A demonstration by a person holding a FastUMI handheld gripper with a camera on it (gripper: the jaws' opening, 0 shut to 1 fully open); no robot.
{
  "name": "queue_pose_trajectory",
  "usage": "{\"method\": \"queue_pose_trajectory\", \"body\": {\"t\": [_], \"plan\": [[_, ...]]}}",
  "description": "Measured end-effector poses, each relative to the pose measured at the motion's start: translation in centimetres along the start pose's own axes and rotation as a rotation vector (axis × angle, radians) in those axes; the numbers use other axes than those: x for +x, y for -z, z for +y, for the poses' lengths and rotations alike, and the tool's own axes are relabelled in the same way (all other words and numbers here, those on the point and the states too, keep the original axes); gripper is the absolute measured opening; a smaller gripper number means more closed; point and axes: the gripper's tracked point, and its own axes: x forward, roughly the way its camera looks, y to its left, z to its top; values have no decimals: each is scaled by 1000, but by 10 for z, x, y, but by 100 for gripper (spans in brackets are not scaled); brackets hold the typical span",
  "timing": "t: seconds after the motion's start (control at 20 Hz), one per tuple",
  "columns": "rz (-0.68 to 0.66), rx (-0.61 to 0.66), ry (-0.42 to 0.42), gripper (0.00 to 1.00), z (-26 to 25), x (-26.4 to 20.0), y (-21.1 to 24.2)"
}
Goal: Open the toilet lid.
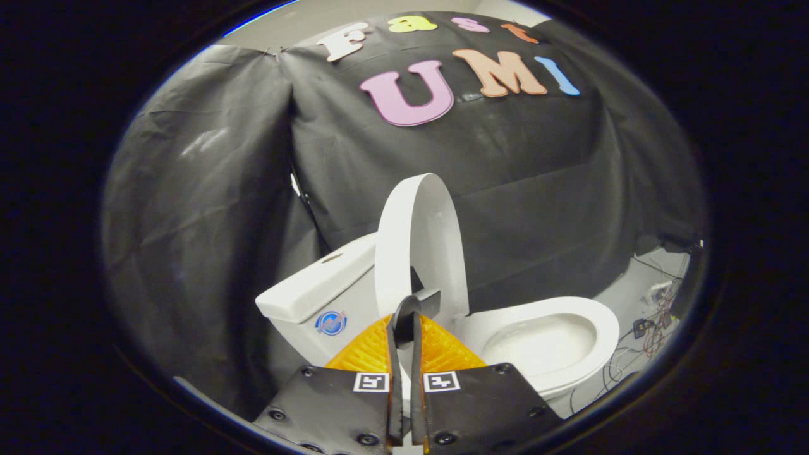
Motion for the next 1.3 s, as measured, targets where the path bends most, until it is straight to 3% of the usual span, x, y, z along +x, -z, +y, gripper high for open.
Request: {"method": "queue_pose_trajectory", "body": {"t": [0.5,1.1,1.3], "plan": [[19,-127,-85,6,58,24,15],[41,-222,-77,6,74,30,20],[52,-230,-104,19,85,33,24]]}}
